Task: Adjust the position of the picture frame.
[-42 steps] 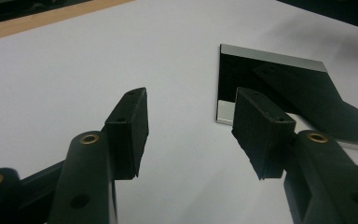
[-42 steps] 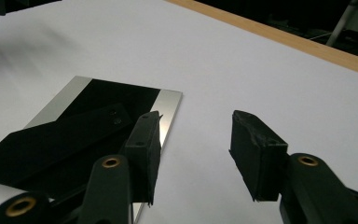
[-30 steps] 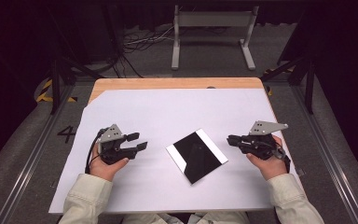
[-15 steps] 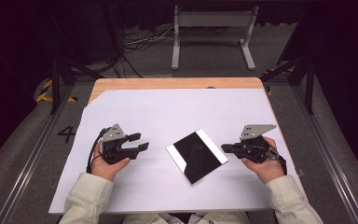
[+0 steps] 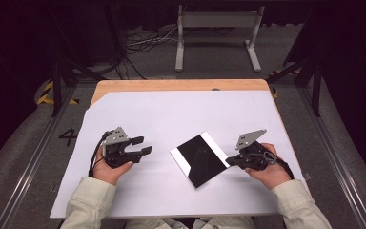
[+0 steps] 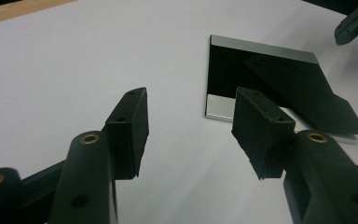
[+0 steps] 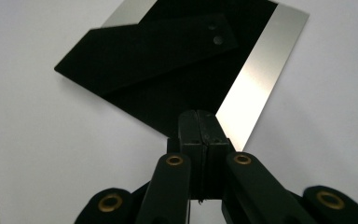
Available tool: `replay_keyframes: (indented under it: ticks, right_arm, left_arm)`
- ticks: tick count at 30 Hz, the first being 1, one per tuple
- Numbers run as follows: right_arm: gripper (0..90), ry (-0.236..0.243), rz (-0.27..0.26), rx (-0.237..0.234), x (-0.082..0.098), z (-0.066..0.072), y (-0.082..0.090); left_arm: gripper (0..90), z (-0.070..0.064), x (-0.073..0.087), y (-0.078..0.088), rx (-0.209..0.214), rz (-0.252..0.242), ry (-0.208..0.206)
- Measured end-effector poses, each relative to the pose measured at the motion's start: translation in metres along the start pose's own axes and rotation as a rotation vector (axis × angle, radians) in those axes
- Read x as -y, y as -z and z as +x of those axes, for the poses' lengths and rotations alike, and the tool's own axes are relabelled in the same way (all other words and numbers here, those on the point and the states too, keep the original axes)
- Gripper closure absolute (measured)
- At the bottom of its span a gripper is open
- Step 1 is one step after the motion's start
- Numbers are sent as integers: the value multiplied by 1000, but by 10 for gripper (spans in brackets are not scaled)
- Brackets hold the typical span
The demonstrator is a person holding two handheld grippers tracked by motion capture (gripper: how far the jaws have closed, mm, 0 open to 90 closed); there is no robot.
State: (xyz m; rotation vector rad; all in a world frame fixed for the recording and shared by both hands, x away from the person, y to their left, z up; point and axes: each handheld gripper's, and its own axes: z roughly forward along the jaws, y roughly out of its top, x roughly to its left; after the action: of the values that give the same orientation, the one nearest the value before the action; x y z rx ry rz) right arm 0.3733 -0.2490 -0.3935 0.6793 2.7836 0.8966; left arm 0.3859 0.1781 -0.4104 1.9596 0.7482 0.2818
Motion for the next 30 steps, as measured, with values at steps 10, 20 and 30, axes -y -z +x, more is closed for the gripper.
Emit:
replay_keyframes:
  ticks: [10, 20, 30]
  right_arm:
    - [899, 4, 92, -9, 2, 0, -15]
    - [899, 11, 129, 7, 6, -1, -25]
    - [900, 24, 101, 76, 5, -2, -29]
  left_arm:
    - [464, 0, 0, -1, 1, 7, -3]
    - [464, 1, 0, -1, 5, 10, -3]
    - [467, 0, 0, -3, -5, 16, -2]
